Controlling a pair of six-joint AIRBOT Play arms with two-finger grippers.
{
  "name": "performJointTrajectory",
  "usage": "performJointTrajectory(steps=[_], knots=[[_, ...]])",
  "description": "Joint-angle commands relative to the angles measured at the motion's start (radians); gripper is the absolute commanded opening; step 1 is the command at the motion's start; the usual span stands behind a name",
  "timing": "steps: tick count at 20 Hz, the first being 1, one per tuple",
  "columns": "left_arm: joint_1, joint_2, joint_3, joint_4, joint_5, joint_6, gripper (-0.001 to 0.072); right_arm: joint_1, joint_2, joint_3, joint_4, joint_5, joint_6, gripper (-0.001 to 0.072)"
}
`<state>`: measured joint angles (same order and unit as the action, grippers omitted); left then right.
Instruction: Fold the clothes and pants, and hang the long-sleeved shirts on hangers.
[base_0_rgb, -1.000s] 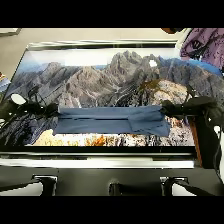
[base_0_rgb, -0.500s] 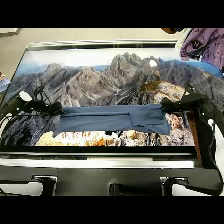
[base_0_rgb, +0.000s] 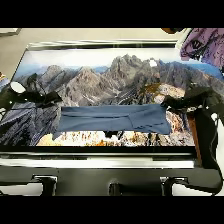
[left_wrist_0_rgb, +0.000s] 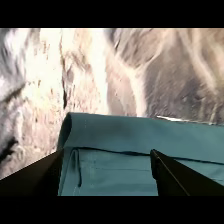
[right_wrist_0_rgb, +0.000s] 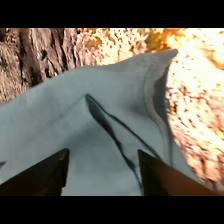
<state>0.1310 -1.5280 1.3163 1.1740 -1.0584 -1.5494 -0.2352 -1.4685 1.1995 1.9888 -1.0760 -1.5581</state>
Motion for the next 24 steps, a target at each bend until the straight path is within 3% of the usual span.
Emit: performJointTrajectory(steps=[1, 3, 7, 16, 19, 20, 21, 24], knots=[[0.000, 0.052, 0.056, 0.074, -0.058, -0.033, 0.0623, -0.137, -0.025, 0.045, 0.066, -0.157, -0.046, 0.0532], [0.000, 0.072, 0.056, 0.085, -0.075, -0.033, 0.0622, -0.246, -0.072, 0.045, 0.163, -0.262, -0.145, 0.0552], [0.000, 0.076, 0.056, 0.085, -0.090, -0.033, 0.0622, -0.325, -0.189, 0.045, 0.278, -0.327, -0.263, 0.0663], [0.000, 0.076, 0.056, 0.088, -0.085, -0.033, 0.0622, -0.201, -0.363, 0.045, 0.383, -0.305, -0.361, 0.0636], [-0.002, 0.075, 0.056, 0.087, -0.076, -0.033, 0.0622, -0.134, -0.353, 0.046, 0.386, -0.274, -0.371, 0.0314], [-0.006, 0.074, 0.056, 0.082, -0.074, -0.033, 0.0621, -0.122, -0.340, 0.046, 0.386, -0.276, -0.371, 0.0137], [-0.014, 0.071, 0.056, 0.082, -0.074, -0.033, 0.0619, -0.122, -0.315, 0.046, 0.388, -0.275, -0.365, 0.0032], [-0.061, 0.042, 0.056, 0.064, -0.066, -0.033, 0.0596, -0.122, -0.187, 0.054, 0.351, -0.264, -0.298, 0.0030]])
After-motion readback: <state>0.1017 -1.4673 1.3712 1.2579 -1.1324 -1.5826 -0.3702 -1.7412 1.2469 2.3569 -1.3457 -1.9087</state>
